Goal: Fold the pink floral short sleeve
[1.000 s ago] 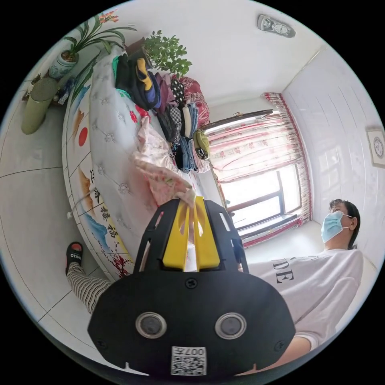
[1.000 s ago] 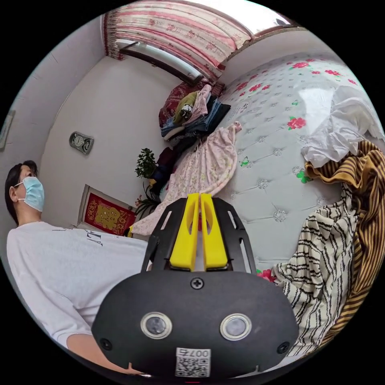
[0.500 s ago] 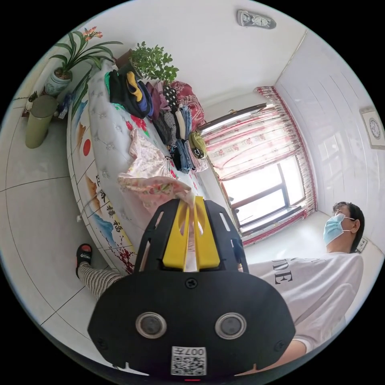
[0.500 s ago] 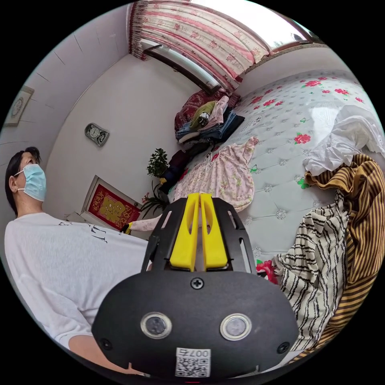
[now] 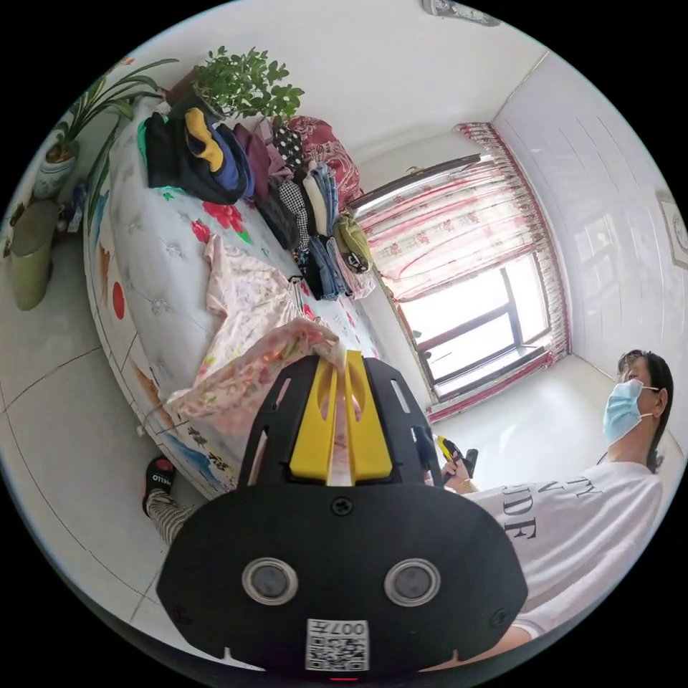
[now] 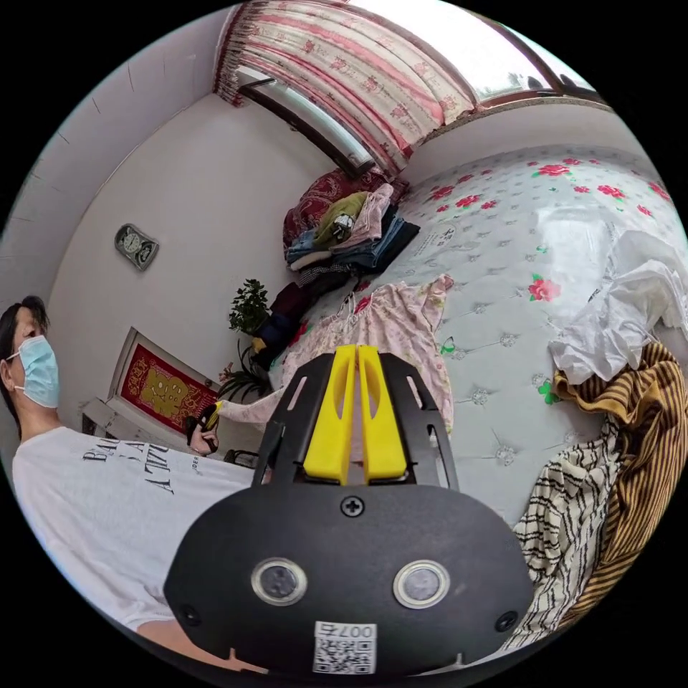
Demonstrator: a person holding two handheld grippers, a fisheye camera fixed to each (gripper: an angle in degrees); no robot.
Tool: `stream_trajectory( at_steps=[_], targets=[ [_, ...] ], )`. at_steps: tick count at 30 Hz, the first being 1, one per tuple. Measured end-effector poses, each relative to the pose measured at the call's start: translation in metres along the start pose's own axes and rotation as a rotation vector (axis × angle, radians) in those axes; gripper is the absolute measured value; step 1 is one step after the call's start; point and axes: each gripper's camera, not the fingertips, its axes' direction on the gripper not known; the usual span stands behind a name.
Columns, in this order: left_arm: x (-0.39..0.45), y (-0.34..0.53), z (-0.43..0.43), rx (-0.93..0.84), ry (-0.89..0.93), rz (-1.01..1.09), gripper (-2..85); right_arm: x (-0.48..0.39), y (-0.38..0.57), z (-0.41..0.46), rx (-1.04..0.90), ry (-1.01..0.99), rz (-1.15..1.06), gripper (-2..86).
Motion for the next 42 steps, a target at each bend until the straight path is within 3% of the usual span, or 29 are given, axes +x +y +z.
stream_trajectory(
  at_steps=[8,14,19,24,31,37,42],
  targets=[
    [-0.069,-0.132,0.111,-0.162,-0.117,-0.103,-0.5,0.019,-0.170,0.141,-0.071,0.142,0.076,0.2],
    [-0.129,-0.181,0.157,-0.211,-0.188,-0.167,4.9,0.073,-0.207,0.220,-0.008,0.268,0.231,3.4],
    [-0.133,-0.182,0.134,-0.224,-0.202,-0.111,6.5,0.081,-0.161,0.212,-0.056,0.323,0.289,5.9],
    [-0.134,-0.122,0.103,-0.275,-0.222,-0.169,9.9,0.077,-0.068,0.182,-0.166,0.469,0.346,8.4],
    [-0.142,-0.096,0.140,-0.417,-0.202,-0.254,16.5,0.091,-0.010,0.138,-0.121,0.504,0.578,9.1],
    [-0.155,-0.122,0.174,-0.568,-0.275,-0.351,12.5,0.082,-0.027,0.135,-0.094,0.509,0.636,6.1],
    [-0.133,-0.163,0.191,-0.748,-0.385,-0.220,4.8,0.077,-0.056,0.136,-0.194,0.457,0.585,0.8]
  ],
)
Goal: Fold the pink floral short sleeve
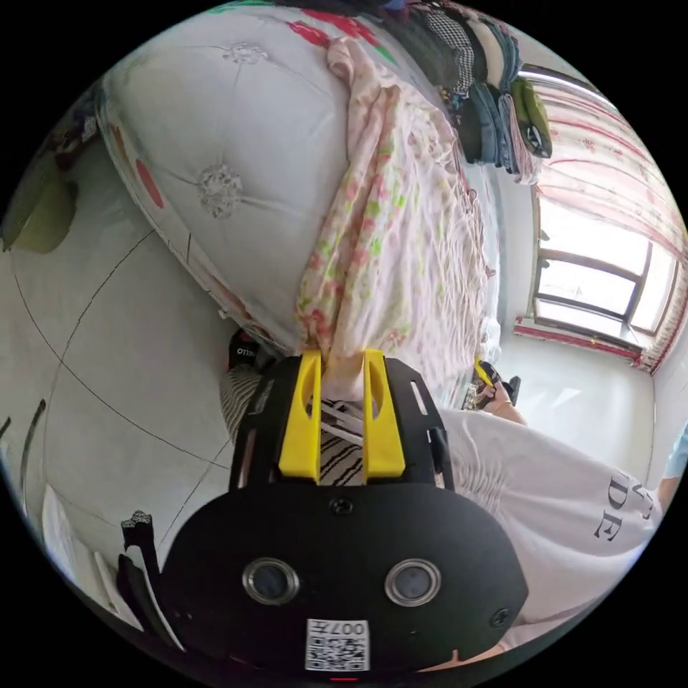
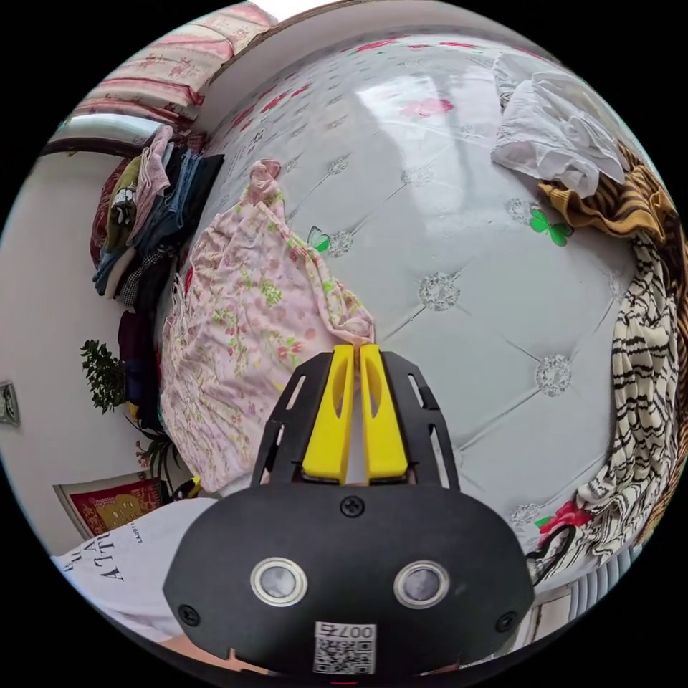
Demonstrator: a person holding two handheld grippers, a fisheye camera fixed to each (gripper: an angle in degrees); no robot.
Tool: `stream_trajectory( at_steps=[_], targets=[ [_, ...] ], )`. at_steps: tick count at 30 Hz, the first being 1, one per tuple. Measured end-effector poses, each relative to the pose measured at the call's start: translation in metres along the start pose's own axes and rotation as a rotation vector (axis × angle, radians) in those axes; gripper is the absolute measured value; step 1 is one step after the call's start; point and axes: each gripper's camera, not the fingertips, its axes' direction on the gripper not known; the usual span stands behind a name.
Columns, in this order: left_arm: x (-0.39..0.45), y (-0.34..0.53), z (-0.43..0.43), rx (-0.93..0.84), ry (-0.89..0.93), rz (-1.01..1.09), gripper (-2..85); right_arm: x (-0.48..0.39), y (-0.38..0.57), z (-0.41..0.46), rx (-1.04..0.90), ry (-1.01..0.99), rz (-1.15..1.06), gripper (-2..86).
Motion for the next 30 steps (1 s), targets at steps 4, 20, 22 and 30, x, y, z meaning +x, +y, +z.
stream_trajectory(
  at_steps=[4,20,22,30],
  targets=[
    [0.013,-0.007,-0.026,0.076,-0.009,-0.007,-0.5,-0.008,0.012,-0.021,-0.012,0.035,-0.069,-0.1],
    [0.056,-0.036,-0.046,0.067,-0.091,0.030,-1.0,0.030,0.238,-0.149,0.022,0.097,0.013,-0.3],
    [0.067,-0.055,-0.049,0.045,-0.094,0.072,-1.0,0.018,0.238,-0.156,0.036,0.118,0.028,-0.3],
    [0.092,-0.081,-0.045,-0.203,-0.242,0.308,-0.8,-0.048,0.266,-0.187,0.042,0.306,0.063,-0.2]
  ],
)
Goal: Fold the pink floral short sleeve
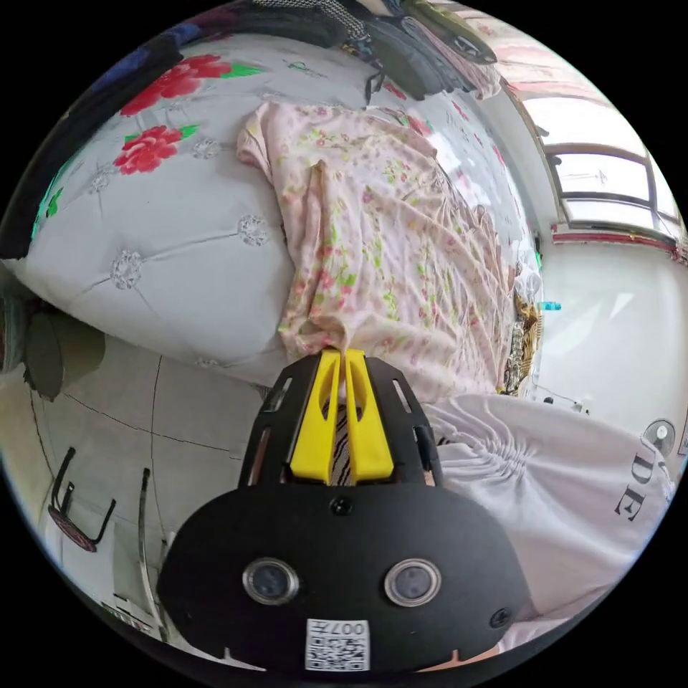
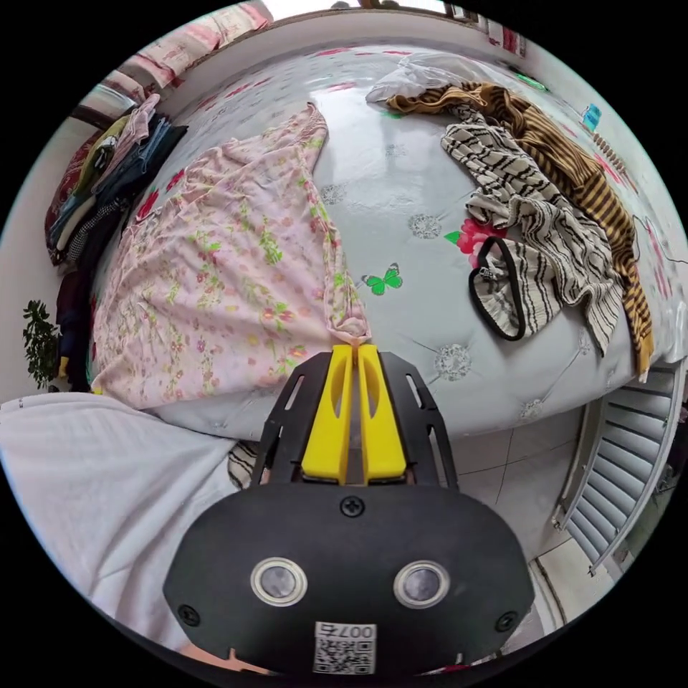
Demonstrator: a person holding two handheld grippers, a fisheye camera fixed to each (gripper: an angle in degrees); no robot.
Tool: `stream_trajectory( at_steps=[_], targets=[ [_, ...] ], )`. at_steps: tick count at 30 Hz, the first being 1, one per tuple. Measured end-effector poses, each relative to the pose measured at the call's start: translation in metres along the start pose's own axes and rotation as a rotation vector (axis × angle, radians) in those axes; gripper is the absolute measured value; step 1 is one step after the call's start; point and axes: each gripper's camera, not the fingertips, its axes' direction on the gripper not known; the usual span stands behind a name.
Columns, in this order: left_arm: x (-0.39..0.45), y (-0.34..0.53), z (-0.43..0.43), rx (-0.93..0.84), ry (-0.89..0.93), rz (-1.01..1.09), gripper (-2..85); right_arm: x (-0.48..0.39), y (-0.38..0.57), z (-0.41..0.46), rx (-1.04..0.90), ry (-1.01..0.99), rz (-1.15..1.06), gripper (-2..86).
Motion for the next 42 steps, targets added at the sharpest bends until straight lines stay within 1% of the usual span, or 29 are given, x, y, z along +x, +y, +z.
stream_trajectory(
  at_steps=[2,3,5,7,9,12,14,16,18,21,23,25,28,31,32,33,36,37,38,42],
  targets=[
    [-0.004,0.015,0.020,-0.068,-0.003,0.004,-0.6,-0.008,0.004,-0.015,-0.027,0.113,0.001,0.0],
    [-0.004,0.024,0.031,-0.084,0.010,0.038,-0.3,-0.008,0.004,-0.018,-0.034,0.129,0.007,0.1],
    [-0.004,0.033,0.037,-0.063,0.037,0.081,0.8,-0.005,0.001,-0.032,-0.051,0.102,0.038,0.8],
    [-0.008,0.035,0.028,-0.040,0.088,0.096,3.9,0.001,0.000,-0.046,-0.079,0.090,0.107,1.6],
    [-0.016,0.034,0.001,0.010,0.110,0.128,6.4,0.004,0.005,-0.067,-0.059,0.074,0.164,2.5],
    [-0.024,0.027,-0.039,0.072,0.039,0.171,6.7,0.006,0.024,-0.111,0.038,0.086,0.260,3.5],
    [-0.022,0.014,-0.058,0.114,-0.026,0.194,6.7,-0.002,0.029,-0.149,0.161,0.119,0.316,4.0],
    [-0.017,-0.005,-0.069,0.167,-0.075,0.217,7.2,-0.016,0.019,-0.170,0.251,0.132,0.309,4.4],
    [-0.003,-0.041,-0.069,0.206,-0.106,0.228,8.0,-0.036,-0.008,-0.180,0.287,0.107,0.247,4.8],
    [0.020,-0.085,-0.062,0.280,-0.143,0.215,8.5,-0.071,-0.077,-0.185,0.320,0.064,0.152,5.5],
    [0.029,-0.112,-0.054,0.284,-0.142,0.174,9.5,-0.094,-0.139,-0.183,0.346,0.028,0.099,5.9],
    [0.040,-0.132,-0.048,0.291,-0.149,0.152,10.0,-0.109,-0.187,-0.178,0.341,0.034,0.062,6.3],
    [0.058,-0.156,-0.034,0.282,-0.275,0.120,9.7,-0.122,-0.263,-0.168,0.322,0.065,0.010,6.8],
    [0.067,-0.175,-0.012,0.200,-0.379,0.048,7.9,-0.129,-0.325,-0.151,0.280,0.083,-0.025,6.5],
    [0.072,-0.178,-0.009,0.212,-0.452,0.023,3.9,-0.132,-0.344,-0.142,0.256,0.088,-0.041,6.1],
    [0.078,-0.180,-0.006,0.227,-0.515,0.023,1.2,-0.133,-0.353,-0.136,0.245,0.090,-0.048,5.7],
    [0.086,-0.188,-0.003,0.234,-0.547,0.025,-0.5,-0.133,-0.383,-0.110,0.163,0.112,-0.054,2.8],
    [0.087,-0.191,-0.003,0.230,-0.546,0.016,-0.6,-0.130,-0.388,-0.106,0.147,0.154,-0.040,1.5],
    [0.087,-0.195,-0.004,0.226,-0.540,-0.002,-0.8,-0.125,-0.390,-0.113,0.196,0.200,-0.029,0.9],
    [0.085,-0.204,-0.009,0.227,-0.516,-0.009,-0.9,-0.076,-0.399,-0.137,0.226,0.271,0.102,0.1]
  ],
)
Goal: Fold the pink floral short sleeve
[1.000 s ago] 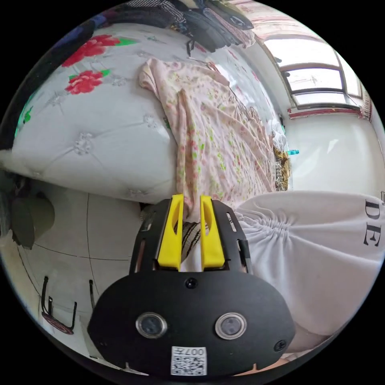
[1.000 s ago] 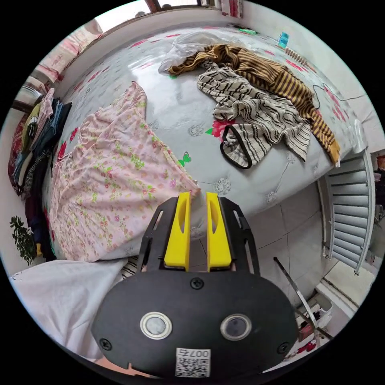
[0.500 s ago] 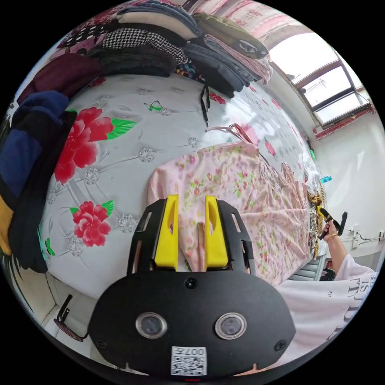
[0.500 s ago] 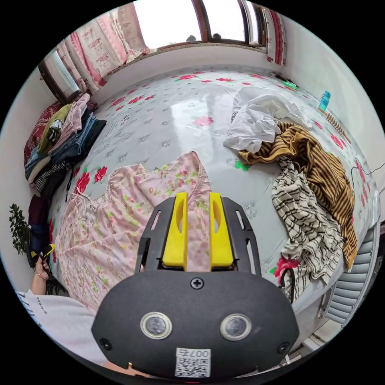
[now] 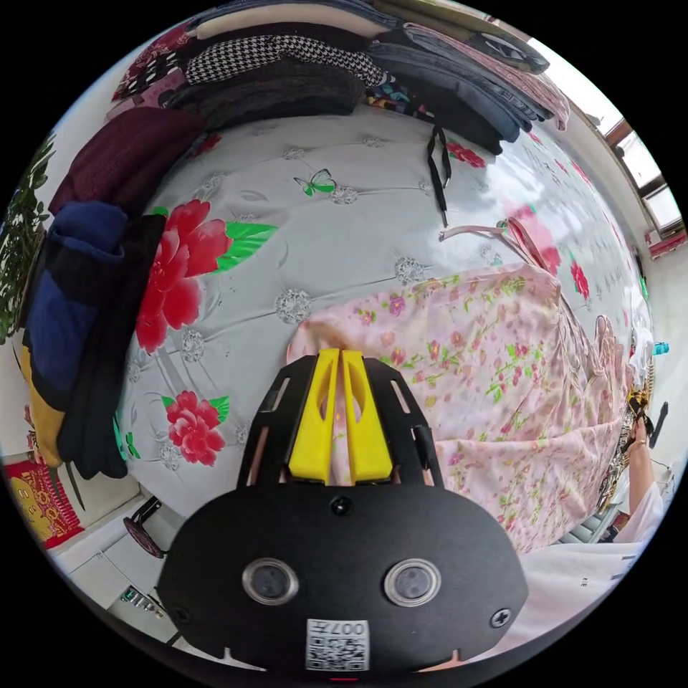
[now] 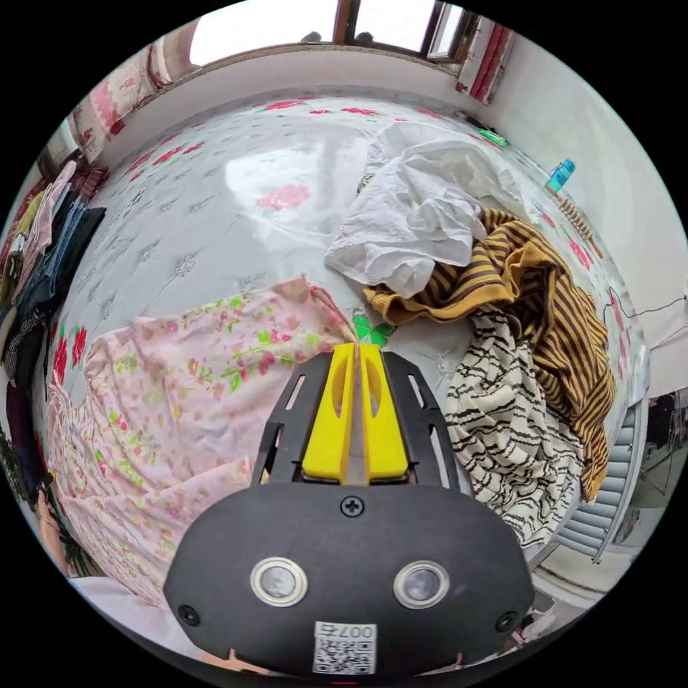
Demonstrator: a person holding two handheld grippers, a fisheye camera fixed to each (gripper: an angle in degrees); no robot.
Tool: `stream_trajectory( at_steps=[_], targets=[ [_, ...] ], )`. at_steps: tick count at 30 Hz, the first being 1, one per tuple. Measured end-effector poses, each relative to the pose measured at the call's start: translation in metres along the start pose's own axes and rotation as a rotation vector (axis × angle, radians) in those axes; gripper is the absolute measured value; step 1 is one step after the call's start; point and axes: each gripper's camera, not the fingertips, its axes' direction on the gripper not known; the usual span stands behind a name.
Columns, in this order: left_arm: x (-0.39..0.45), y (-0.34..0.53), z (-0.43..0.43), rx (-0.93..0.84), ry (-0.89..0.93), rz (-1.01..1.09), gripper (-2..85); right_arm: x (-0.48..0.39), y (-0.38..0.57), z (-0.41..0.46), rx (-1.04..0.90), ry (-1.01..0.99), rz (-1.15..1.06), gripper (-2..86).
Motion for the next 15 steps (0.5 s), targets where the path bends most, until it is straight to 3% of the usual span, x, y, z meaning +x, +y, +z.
stream_trajectory(
  at_steps=[9,13,15],
  targets=[
    [-0.018,0.016,-0.004,0.082,0.064,0.004,-0.3,0.079,-0.002,-0.035,0.113,-0.128,0.312,0.3],
    [-0.048,0.032,-0.015,0.159,0.191,-0.104,3.3,-0.009,0.009,-0.061,0.097,-0.204,0.084,0.7],
    [-0.072,0.055,-0.034,0.284,0.277,-0.157,4.8,-0.071,0.026,-0.074,0.077,-0.249,-0.040,0.6]
  ],
)
